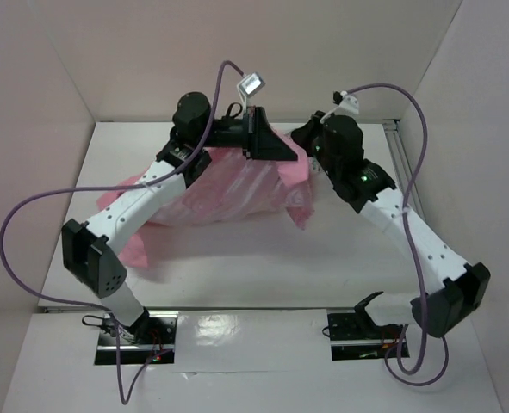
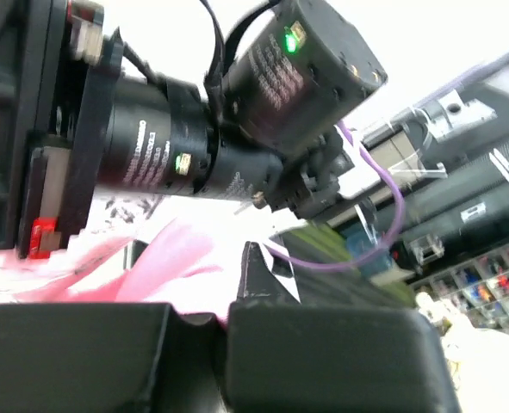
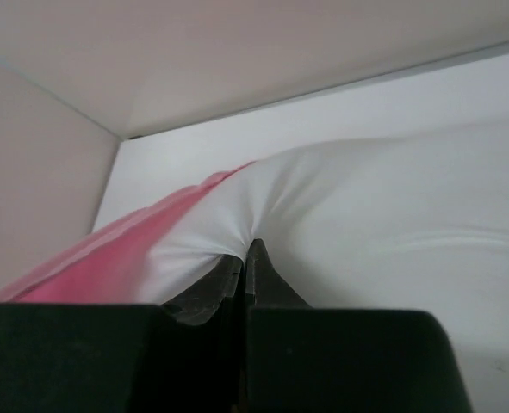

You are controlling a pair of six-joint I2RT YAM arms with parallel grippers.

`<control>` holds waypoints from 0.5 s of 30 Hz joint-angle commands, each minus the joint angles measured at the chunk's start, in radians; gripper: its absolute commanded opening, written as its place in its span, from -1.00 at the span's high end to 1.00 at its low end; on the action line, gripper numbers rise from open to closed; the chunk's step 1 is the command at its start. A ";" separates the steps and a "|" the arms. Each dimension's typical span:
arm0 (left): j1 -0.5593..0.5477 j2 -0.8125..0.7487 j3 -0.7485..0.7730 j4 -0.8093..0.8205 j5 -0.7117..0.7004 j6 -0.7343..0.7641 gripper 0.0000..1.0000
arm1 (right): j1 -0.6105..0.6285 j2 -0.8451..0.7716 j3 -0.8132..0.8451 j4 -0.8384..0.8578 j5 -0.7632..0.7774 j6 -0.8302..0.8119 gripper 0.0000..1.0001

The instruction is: Put the pillow into the pillowcase

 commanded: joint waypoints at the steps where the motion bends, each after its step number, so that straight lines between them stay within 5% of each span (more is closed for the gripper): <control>1: -0.065 -0.118 -0.155 0.057 0.016 0.046 1.00 | 0.037 -0.102 -0.087 0.098 -0.060 0.033 1.00; 5: -0.088 -0.307 -0.549 0.071 -0.051 0.052 0.91 | 0.094 -0.169 -0.412 0.139 -0.138 0.073 1.00; 7: -0.100 -0.410 -0.645 -0.138 -0.108 0.121 0.40 | 0.162 -0.205 -0.548 0.170 -0.166 0.084 1.00; 8: -0.100 -0.445 -0.655 -0.233 -0.139 0.205 0.10 | 0.187 -0.205 -0.587 0.180 -0.175 0.084 1.00; 9: -0.100 -0.477 -0.655 -0.322 -0.166 0.245 -0.47 | 0.212 -0.217 -0.615 0.181 -0.191 0.084 1.00; 10: -0.100 -0.531 -0.655 -0.484 -0.194 0.281 -0.67 | 0.235 -0.217 -0.636 0.181 -0.208 0.069 1.00; 13: -0.100 -0.560 -0.540 -0.712 -0.317 0.433 -0.95 | 0.324 -0.183 -0.661 0.152 -0.208 0.023 0.98; 15: -0.088 -0.560 -0.435 -0.881 -0.412 0.489 -0.95 | 0.353 -0.183 -0.609 0.072 -0.176 -0.009 0.51</control>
